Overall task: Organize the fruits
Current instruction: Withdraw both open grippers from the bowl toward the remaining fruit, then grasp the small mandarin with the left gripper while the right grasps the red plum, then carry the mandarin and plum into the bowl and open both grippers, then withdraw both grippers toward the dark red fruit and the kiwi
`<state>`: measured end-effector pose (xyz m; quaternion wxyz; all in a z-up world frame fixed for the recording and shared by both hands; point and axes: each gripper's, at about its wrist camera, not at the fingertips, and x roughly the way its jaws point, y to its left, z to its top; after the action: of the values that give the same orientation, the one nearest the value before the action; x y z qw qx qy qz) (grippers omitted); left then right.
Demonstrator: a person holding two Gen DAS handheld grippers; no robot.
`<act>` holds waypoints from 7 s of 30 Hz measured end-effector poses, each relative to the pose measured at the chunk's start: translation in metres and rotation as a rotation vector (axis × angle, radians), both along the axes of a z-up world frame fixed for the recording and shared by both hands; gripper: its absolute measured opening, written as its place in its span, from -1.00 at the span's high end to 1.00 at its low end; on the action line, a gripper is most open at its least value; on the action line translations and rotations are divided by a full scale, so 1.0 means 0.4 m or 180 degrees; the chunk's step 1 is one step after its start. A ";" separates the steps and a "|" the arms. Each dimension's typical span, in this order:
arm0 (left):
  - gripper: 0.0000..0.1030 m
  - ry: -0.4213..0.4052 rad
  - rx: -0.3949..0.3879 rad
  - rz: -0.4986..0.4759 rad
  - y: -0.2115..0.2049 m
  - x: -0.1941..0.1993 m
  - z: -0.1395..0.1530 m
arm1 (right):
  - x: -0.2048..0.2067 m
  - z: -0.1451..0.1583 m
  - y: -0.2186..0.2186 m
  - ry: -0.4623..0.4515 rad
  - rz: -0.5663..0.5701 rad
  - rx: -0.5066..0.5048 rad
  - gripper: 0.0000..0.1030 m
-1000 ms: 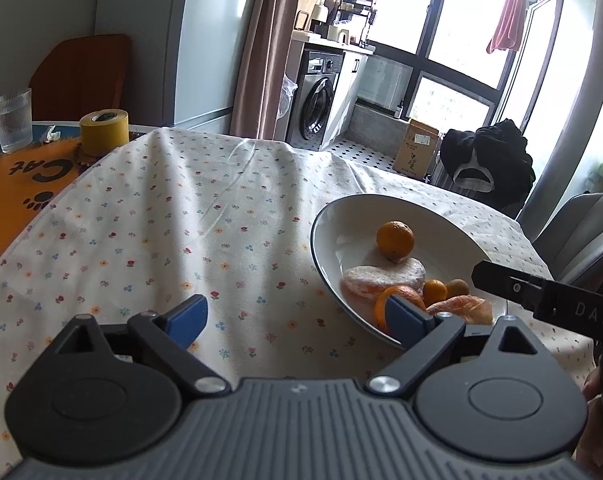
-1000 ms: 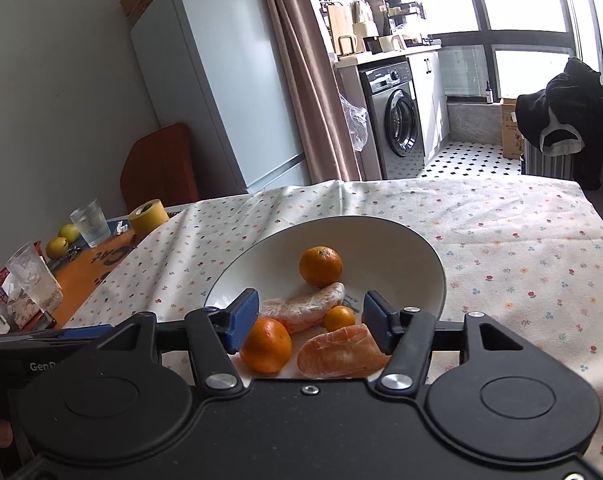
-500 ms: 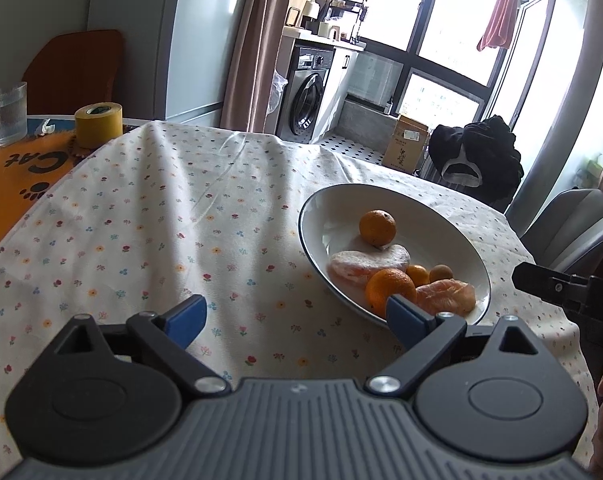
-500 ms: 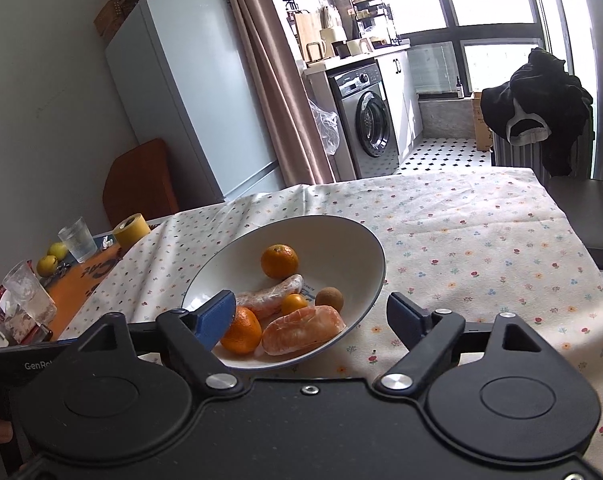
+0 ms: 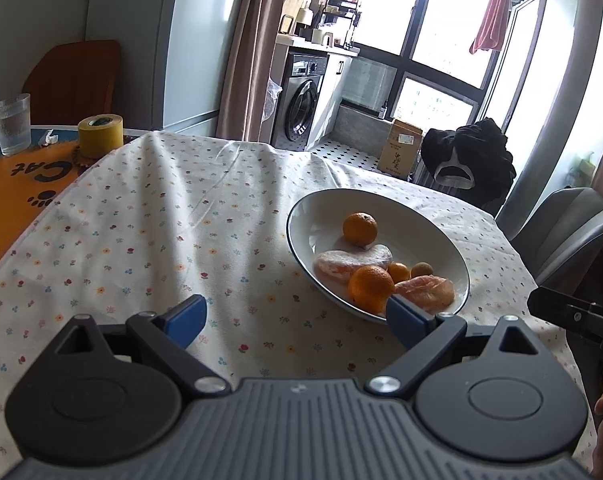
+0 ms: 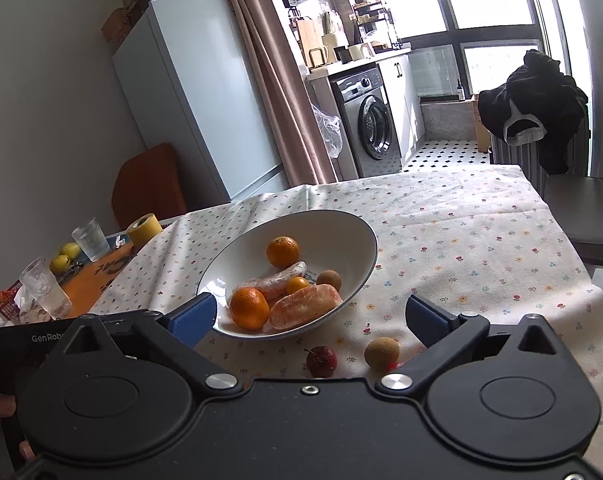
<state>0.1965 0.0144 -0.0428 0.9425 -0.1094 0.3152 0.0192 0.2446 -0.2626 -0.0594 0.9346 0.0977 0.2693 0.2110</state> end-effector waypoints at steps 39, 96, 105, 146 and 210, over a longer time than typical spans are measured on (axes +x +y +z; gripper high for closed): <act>-0.83 0.0171 0.0018 -0.0442 -0.112 -0.056 -0.071 | -0.071 -0.089 -0.102 0.0297 -0.0111 -0.0162 -0.83; 0.55 0.0031 0.0033 -0.0436 -0.078 0.055 -0.058 | 0.066 -0.099 -0.010 0.0328 -0.0061 -0.0481 0.59; 0.56 -0.0051 0.0113 -0.0392 -0.065 0.097 -0.039 | 0.092 -0.069 0.014 0.0225 -0.0038 -0.0471 0.59; -0.07 -0.0088 0.0014 -0.0011 0.025 0.155 -0.027 | 0.220 -0.045 0.072 0.0003 -0.0102 -0.0337 0.39; -0.96 -0.0073 0.0062 -0.0431 -0.174 0.031 -0.009 | 0.002 -0.033 -0.132 0.0117 -0.0250 -0.0027 -1.00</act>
<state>0.2088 -0.0551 -0.0465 0.9462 -0.0788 0.3109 -0.0427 0.2455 -0.3154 -0.0726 0.9374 0.1081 0.2832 0.1712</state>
